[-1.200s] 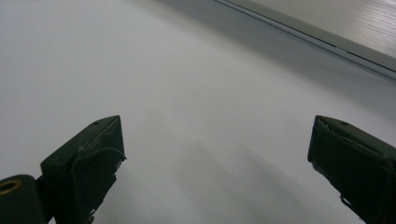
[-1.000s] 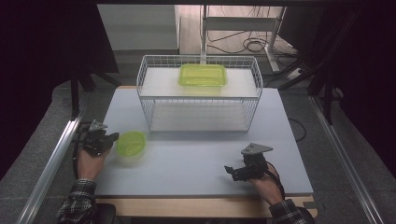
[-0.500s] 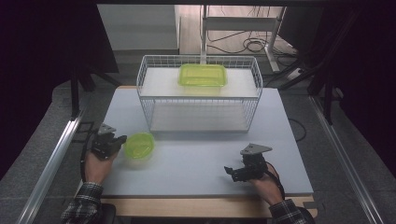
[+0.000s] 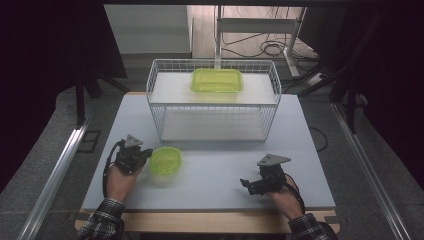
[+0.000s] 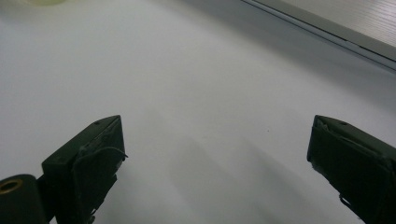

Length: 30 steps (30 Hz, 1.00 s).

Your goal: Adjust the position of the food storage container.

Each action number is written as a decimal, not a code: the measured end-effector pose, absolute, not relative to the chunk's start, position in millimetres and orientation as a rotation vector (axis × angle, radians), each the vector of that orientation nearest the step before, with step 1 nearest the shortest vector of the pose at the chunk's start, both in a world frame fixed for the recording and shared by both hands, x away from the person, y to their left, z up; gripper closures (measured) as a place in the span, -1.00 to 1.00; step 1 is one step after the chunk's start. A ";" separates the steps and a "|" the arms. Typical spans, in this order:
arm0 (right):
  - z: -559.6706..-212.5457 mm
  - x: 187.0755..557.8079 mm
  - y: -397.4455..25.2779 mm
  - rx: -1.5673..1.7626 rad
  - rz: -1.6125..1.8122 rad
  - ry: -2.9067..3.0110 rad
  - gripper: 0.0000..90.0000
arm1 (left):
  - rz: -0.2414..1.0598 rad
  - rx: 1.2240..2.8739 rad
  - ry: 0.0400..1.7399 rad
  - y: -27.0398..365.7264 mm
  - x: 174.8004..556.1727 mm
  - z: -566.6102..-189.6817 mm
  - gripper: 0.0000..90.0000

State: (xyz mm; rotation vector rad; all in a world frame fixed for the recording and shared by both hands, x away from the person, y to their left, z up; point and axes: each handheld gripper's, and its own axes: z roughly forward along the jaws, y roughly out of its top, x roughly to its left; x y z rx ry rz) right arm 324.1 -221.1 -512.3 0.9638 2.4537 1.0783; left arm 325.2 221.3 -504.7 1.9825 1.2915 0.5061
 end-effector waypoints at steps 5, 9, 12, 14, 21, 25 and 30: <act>-512.6 324.3 -221.1 0.964 1.077 2.455 -0.91 | 0.487 2.000 1.255 206.9 323.8 -503.4 1.00; -512.2 324.2 -221.7 0.966 1.078 2.452 -0.91 | 0.518 1.969 1.260 211.1 321.5 -499.4 1.00; -512.0 324.3 -222.5 0.968 1.079 2.449 -0.91 | 0.500 1.959 1.292 220.8 315.8 -502.5 1.00; -511.8 324.6 -223.0 0.969 1.081 2.448 -0.91 | 0.467 1.980 1.304 224.5 310.5 -508.8 1.00; -511.4 324.0 -222.4 0.961 1.077 2.450 -0.91 | 0.361 2.092 1.263 210.2 297.7 -524.9 1.00; -511.7 324.1 -222.5 0.962 1.078 2.451 -0.91 | 0.364 2.108 1.236 199.6 299.0 -525.6 1.00; -511.9 324.2 -222.1 0.961 1.077 2.454 -0.91 | 0.336 2.111 1.210 189.7 302.4 -527.0 1.00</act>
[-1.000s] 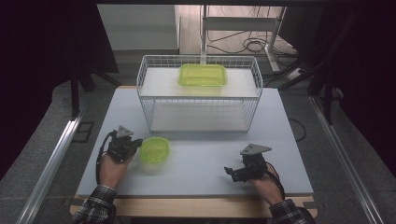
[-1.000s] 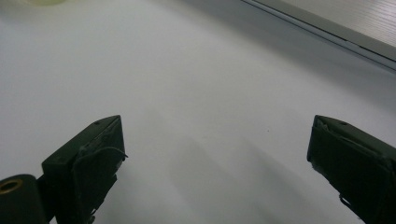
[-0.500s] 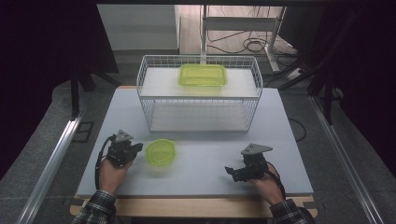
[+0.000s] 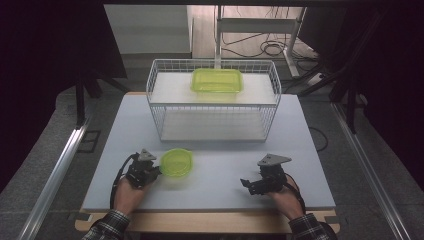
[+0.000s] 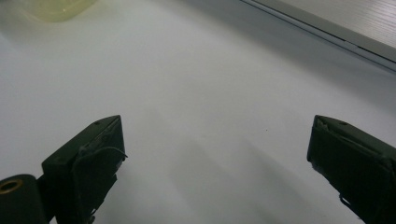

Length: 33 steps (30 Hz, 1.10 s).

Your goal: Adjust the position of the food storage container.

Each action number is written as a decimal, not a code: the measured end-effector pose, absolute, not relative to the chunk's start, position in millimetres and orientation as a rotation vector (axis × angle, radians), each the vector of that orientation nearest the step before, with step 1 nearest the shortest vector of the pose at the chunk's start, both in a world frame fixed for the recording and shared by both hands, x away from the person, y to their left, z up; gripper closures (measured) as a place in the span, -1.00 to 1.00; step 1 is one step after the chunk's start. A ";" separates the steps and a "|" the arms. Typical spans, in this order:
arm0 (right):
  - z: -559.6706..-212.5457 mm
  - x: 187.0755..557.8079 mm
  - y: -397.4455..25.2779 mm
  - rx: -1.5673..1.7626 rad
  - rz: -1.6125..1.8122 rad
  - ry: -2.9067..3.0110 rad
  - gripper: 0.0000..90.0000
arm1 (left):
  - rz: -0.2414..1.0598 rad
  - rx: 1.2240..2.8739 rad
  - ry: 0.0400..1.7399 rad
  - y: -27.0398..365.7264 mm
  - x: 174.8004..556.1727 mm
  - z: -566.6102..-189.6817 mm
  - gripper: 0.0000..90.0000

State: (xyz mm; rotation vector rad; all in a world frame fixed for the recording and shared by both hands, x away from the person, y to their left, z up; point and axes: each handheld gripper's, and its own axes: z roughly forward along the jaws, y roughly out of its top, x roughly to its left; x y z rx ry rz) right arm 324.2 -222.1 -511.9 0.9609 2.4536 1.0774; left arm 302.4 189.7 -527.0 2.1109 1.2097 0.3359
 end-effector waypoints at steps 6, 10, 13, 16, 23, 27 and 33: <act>-512.6 324.4 -221.8 0.962 1.077 2.455 -0.91 | 0.295 2.117 1.163 172.7 305.2 -527.0 1.00; -513.1 324.7 -221.7 0.961 1.079 2.456 -0.91 | 0.281 2.135 1.124 161.7 307.9 -526.2 1.00; -513.2 324.7 -221.5 0.963 1.079 2.456 -0.91 | 0.275 2.145 1.101 152.5 309.4 -526.0 1.00; -513.8 324.8 -221.1 0.963 1.077 2.458 -0.91 | 0.272 2.150 1.081 144.5 310.8 -525.7 1.00; -514.0 324.9 -220.2 0.965 1.071 2.464 -0.91 | 0.273 2.153 1.051 129.3 316.6 -525.8 1.00; -514.5 325.1 -219.6 0.958 1.072 2.464 -0.91 | 0.271 2.150 1.033 121.0 320.3 -525.6 1.00; -514.0 324.9 -220.3 0.961 1.074 2.464 -0.91 | 0.288 2.161 1.026 122.4 316.6 -524.4 1.00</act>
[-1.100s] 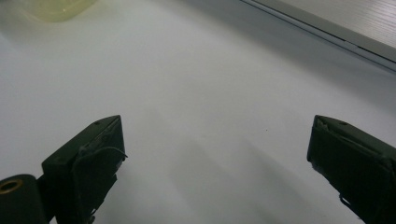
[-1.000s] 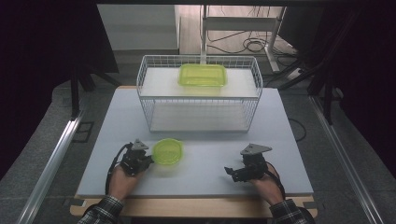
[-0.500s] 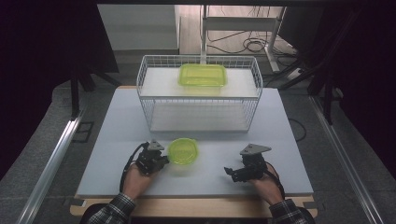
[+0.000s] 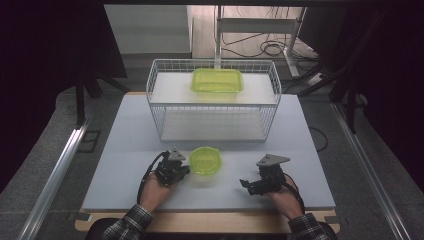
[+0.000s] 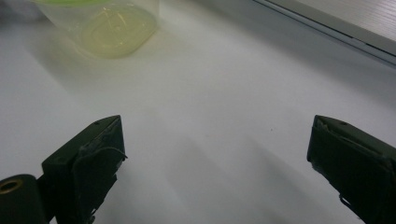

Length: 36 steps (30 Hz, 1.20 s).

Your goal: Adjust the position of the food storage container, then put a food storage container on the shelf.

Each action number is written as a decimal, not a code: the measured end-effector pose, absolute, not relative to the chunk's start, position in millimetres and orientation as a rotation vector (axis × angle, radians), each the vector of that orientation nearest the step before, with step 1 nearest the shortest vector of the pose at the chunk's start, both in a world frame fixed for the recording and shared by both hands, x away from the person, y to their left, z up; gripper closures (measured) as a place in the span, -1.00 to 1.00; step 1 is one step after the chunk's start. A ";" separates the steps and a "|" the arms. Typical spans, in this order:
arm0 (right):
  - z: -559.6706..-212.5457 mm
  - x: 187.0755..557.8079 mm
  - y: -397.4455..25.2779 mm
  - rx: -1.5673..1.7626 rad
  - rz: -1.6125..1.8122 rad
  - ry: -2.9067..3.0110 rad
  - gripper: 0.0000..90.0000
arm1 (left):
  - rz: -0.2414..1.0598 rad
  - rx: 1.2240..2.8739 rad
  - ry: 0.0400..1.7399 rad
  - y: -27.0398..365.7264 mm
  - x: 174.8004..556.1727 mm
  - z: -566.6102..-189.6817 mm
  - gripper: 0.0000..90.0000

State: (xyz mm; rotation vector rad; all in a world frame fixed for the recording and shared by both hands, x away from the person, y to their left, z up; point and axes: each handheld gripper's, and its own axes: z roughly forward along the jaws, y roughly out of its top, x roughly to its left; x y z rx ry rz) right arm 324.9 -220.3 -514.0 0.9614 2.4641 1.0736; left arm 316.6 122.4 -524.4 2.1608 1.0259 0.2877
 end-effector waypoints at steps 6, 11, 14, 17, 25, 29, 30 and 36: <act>-513.8 324.7 -220.8 0.960 1.084 2.462 -0.91 | 0.327 2.111 1.016 137.9 304.4 -517.3 0.47; -513.1 324.3 -221.1 0.959 1.085 2.460 -0.91 | 0.391 2.068 0.994 149.8 292.5 -510.7 -0.09; -512.8 324.1 -221.2 0.960 1.085 2.459 -0.91 | 0.413 2.050 0.994 154.8 288.3 -509.9 -0.38; -512.7 324.1 -221.1 0.961 1.087 2.457 -0.91 | 0.430 2.040 1.003 157.7 283.7 -509.7 -0.66; -512.2 323.7 -221.0 0.957 1.093 2.457 -0.91 | 0.465 2.074 0.998 163.2 266.3 -513.6 -0.95; -513.0 323.8 -220.4 0.955 1.093 2.460 -0.91 | 0.475 2.094 0.993 165.7 261.0 -518.6 -0.98; -513.0 323.8 -220.4 0.956 1.095 2.460 -0.91 | 0.484 2.095 0.993 165.9 260.0 -519.3 -0.99; -511.8 324.4 -221.2 0.969 1.121 2.442 -0.93 | 0.499 2.100 0.987 168.8 258.1 -521.6 -1.00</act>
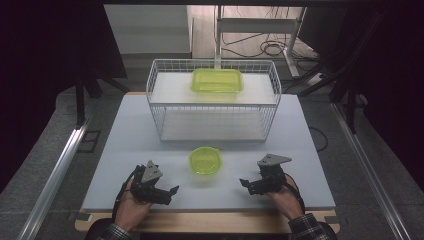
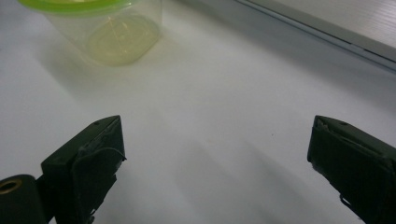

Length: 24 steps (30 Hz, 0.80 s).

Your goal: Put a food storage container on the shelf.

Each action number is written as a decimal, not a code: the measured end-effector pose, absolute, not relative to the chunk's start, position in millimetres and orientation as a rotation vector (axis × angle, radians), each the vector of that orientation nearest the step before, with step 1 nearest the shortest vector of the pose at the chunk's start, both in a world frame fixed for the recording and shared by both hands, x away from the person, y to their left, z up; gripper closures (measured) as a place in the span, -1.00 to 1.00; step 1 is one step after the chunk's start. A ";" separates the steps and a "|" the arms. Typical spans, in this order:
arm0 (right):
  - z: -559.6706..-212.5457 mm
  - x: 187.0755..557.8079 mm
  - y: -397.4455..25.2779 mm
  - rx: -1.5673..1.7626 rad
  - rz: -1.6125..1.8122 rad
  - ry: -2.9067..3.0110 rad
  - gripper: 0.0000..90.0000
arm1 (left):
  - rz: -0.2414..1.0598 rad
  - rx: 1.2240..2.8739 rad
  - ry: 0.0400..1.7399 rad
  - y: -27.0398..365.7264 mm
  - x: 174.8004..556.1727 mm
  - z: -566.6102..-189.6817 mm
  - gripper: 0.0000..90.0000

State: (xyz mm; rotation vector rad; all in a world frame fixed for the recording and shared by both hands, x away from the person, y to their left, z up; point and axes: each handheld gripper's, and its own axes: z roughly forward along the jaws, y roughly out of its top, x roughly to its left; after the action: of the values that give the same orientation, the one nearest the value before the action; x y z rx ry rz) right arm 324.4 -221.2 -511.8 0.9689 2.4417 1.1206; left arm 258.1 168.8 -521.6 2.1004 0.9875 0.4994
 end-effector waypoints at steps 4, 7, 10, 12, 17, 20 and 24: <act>-510.4 325.4 -221.5 0.987 1.148 2.415 -0.96 | 0.508 2.104 0.995 170.6 257.6 -523.1 -1.00; -508.2 326.5 -221.1 0.998 1.184 2.406 -0.97 | 0.513 2.108 0.997 172.5 256.7 -523.1 -1.00; -505.8 329.0 -219.7 1.015 1.219 2.405 -0.96 | 0.516 2.110 1.002 173.6 256.2 -523.6 -1.00; -504.7 330.5 -217.8 1.023 1.242 2.413 -0.95 | 0.519 2.108 1.006 173.8 256.3 -524.0 -1.00; -499.3 337.4 -211.5 1.076 1.289 2.434 -0.95 | 0.517 2.122 0.996 172.8 256.8 -525.0 -1.00; -494.6 342.1 -209.5 1.135 1.318 2.449 -0.95 | 0.516 2.123 0.993 171.4 256.6 -525.8 -0.99; -487.6 350.5 -206.5 1.195 1.360 2.460 -0.96 | 0.516 2.128 0.986 171.1 256.8 -526.2 -0.97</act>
State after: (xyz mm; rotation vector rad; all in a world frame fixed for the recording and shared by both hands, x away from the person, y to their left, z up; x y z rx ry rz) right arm 350.5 -206.5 -487.6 1.1951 2.4603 1.3601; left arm 256.8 171.1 -526.2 2.1284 0.9858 0.5157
